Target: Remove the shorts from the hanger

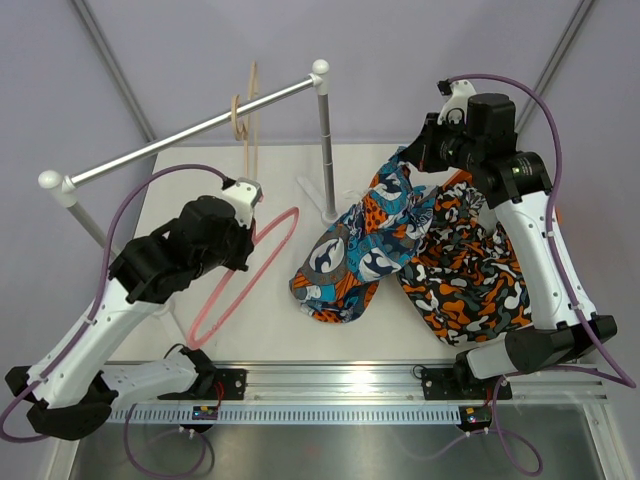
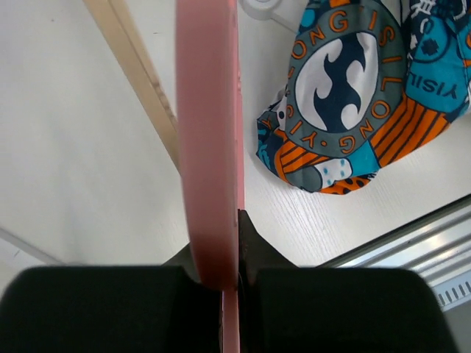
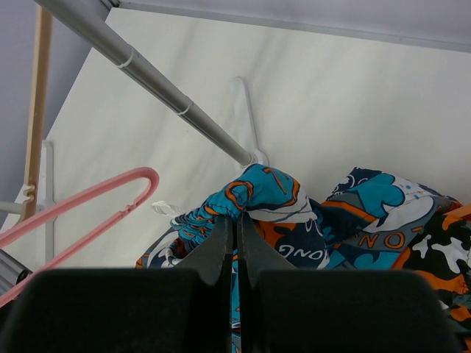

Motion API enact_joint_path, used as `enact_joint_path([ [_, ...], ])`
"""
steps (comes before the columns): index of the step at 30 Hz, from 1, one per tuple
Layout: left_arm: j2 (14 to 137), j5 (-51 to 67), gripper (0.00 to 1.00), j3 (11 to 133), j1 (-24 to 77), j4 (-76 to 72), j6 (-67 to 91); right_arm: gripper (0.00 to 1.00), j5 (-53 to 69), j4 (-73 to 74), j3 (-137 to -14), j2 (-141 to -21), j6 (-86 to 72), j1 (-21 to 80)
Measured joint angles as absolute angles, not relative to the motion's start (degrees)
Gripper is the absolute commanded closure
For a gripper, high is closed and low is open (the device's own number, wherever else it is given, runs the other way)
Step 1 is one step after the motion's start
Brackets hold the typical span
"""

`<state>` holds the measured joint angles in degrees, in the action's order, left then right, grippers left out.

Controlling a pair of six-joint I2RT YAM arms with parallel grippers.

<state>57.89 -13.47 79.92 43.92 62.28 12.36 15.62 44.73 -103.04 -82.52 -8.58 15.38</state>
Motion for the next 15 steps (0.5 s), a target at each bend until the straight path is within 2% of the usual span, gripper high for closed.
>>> enact_joint_path([
  [9, 56.4, -16.4, 1.0, 80.66, 43.92, 61.58, 14.41, 1.0, 15.7, 44.36, -102.32, -82.56, -8.6, 15.38],
  [15, 59.9, -16.51, 1.0, 86.17, 43.92, 57.6, 13.74, 1.0, 15.68, 44.36, -102.32, -82.56, -8.6, 15.38],
])
